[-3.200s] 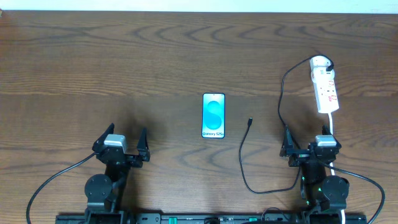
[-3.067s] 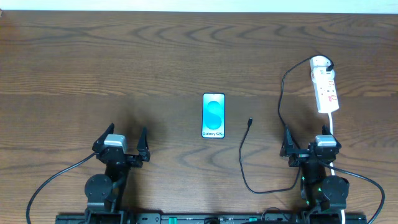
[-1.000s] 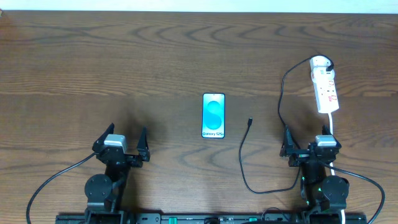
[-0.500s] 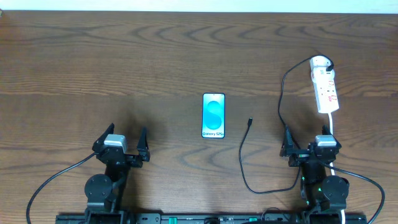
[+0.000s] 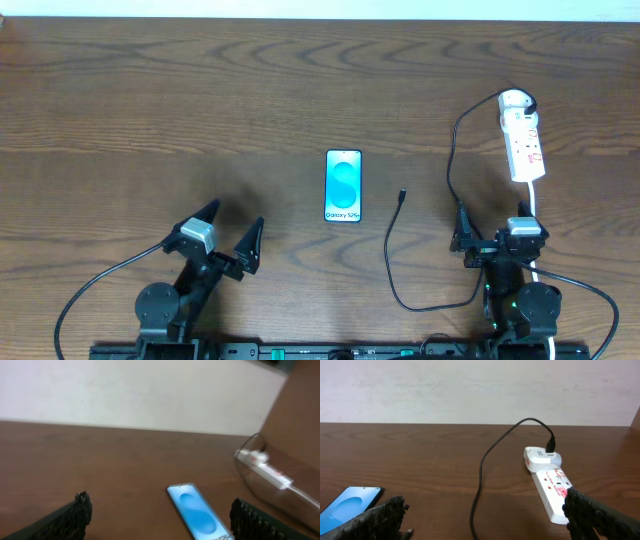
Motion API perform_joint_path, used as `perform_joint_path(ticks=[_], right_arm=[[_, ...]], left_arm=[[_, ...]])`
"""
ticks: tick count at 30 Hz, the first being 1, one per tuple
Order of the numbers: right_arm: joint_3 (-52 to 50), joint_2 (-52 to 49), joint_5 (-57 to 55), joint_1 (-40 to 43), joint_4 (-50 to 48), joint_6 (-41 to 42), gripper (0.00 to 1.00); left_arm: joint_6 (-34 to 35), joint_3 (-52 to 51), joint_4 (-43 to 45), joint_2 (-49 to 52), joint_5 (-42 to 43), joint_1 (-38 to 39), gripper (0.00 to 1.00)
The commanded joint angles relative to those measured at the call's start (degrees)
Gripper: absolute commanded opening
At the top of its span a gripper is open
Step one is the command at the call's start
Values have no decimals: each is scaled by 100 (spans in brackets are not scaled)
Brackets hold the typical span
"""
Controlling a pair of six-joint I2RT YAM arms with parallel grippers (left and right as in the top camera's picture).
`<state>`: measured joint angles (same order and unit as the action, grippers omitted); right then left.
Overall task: Plug charger to phone and switch on socket
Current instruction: 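Move the left gripper forward over the Galaxy S25+ phone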
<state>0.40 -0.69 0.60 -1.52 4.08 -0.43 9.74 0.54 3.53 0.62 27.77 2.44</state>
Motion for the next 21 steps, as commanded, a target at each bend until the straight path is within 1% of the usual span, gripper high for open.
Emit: perform_joint_path(ticks=[1,4,6,10,14,15,17,20,21], right_arm=[[-11,37,-24,-31,28,76,99],[-9,37,-24,-31,28,76,99],[-9,37,-24,-31,28,76,99],[-11,37,-24,-31,28,76,99],[-9,37,-24,-31,28,76,99],[-9,37,-24,-31,26,76,99],[-11,37,-24,-31,28,76,99],[-11,37,-24,-31,26,76,99],[-9,37,-24,-31,28,76,99]], left_arm=[[282,-31,702,-39,459,-17,90],[289,-13,1591,-39,-76,-24,90],[396,87,1873,-39,-348,-24,90],[433,404,1910,0,-450,-24,90],[424,898,1792,446,-450,-24,90],[385,1060,1690,627,-450,-24,90],[291,1574,1161,1174,-448,-24,90],[-98,2785,-448,2378,-448,-24,90],[-254,3294,-1145,2879,-448,-24,90]])
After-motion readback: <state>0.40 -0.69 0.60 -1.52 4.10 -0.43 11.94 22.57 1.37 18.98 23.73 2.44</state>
